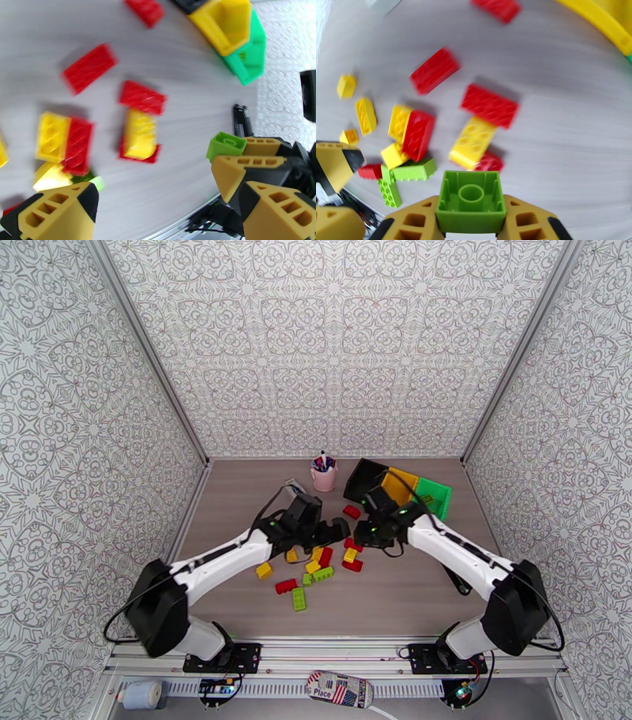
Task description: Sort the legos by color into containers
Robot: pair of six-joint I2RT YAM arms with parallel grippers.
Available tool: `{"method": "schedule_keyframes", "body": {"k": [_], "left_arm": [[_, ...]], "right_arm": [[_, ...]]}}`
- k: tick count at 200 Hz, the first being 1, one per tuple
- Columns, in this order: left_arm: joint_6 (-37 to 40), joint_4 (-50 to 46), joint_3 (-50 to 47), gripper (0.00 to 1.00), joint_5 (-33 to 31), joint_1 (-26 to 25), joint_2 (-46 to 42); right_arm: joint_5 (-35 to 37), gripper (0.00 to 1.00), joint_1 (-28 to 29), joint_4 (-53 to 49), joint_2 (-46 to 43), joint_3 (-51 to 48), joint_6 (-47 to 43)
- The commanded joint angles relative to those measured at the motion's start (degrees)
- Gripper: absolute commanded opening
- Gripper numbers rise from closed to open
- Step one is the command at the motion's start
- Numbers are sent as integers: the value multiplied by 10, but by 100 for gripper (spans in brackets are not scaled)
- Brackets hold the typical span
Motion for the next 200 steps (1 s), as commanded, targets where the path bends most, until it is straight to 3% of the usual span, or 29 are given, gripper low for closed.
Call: {"method": "schedule_keyframes", "body": {"k": [1, 86, 145, 171, 200], "left_arm": [[29, 24, 65, 99, 50, -8, 42], [76, -59, 349, 99, 114, -41, 244], [111, -171, 600, 99, 128, -34, 365], [110, -186, 650, 99, 135, -29, 397], [115, -193, 643, 99, 132, -19, 388]], "right_arm": [[-13, 20, -51, -25, -22, -8, -19], [31, 19, -294, -78, 12, 64, -69], [43, 20, -352, -105, 155, 207, -87], [41, 32, -358, -125, 210, 270, -87], [39, 48, -358, -146, 242, 322, -91]]}}
